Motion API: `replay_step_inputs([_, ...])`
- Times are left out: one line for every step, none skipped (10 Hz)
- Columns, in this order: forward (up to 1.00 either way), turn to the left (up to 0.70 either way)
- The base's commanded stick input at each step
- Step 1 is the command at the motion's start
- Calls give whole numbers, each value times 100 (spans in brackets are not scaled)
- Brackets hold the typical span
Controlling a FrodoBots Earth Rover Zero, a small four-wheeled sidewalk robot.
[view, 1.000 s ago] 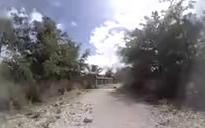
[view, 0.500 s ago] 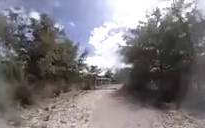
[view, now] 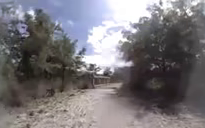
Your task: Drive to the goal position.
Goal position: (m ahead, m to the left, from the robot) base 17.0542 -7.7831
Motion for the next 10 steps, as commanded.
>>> replay_step_inputs([70,0])
replay_step_inputs([70,0])
replay_step_inputs([70,0])
replay_step_inputs([70,0])
replay_step_inputs([70,0])
replay_step_inputs([70,0])
replay_step_inputs([70,0])
replay_step_inputs([70,-20])
replay_step_inputs([70,-35])
replay_step_inputs([70,-35])
